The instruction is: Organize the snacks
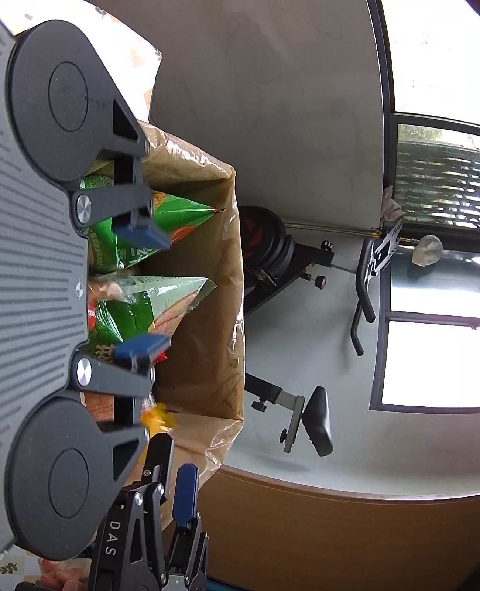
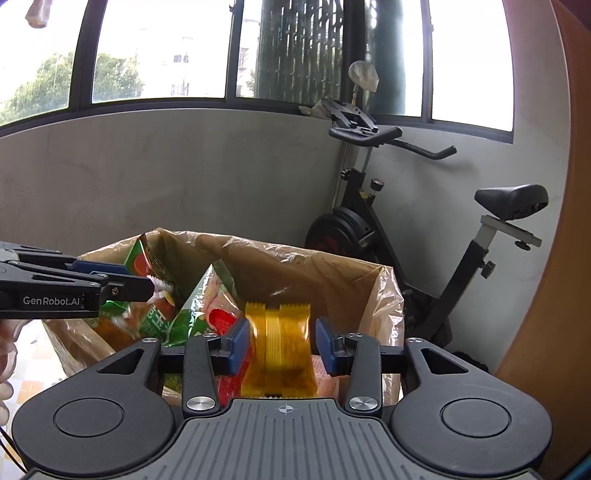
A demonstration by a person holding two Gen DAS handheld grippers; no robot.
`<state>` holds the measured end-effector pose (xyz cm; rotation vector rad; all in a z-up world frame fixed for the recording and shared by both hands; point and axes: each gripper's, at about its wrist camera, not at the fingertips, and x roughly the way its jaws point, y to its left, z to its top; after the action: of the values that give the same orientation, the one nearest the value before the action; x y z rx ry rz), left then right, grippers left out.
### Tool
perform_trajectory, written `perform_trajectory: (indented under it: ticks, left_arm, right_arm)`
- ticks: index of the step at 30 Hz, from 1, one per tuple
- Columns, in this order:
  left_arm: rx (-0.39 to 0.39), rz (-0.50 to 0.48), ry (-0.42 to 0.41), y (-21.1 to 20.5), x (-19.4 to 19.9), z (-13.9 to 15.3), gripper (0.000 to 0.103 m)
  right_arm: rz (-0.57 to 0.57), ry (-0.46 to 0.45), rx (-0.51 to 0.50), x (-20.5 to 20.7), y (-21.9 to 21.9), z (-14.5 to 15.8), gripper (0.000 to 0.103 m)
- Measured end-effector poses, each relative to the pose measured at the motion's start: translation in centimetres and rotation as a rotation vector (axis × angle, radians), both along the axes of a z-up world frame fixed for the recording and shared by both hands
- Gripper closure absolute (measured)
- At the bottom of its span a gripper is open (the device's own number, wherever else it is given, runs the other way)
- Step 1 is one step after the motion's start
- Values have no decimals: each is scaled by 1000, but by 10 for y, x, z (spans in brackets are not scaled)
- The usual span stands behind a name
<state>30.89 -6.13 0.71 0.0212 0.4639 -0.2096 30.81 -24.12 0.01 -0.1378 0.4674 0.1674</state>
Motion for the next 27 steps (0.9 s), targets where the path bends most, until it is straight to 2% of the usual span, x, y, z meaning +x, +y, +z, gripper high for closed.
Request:
perform_trajectory:
  ticks: [1,6,10,16,21,27]
  left_arm:
    - [-4,4,-10,1,-3,2,30]
    - [-17,5,-7,7,-11,11,15]
    - [-12,39,-23,13,-21,20,10]
    - [9,66,-41,22,-44,35,7]
    - [9,92,-44,29,-66,46,6]
    - [48,160,-74,36,-100,61,6]
  right_arm:
    - [-2,-2,0,-2,0,0,47]
    - [-23,-5,58,-14,-9,8,26]
    - [-16,-21,68,-27,-11,16,11]
    - [-25,-41,67,-53,-4,33,0]
    - [-35,-38,99,-75,1,45,0]
    - [-68,-75,142,-106,1,63,0]
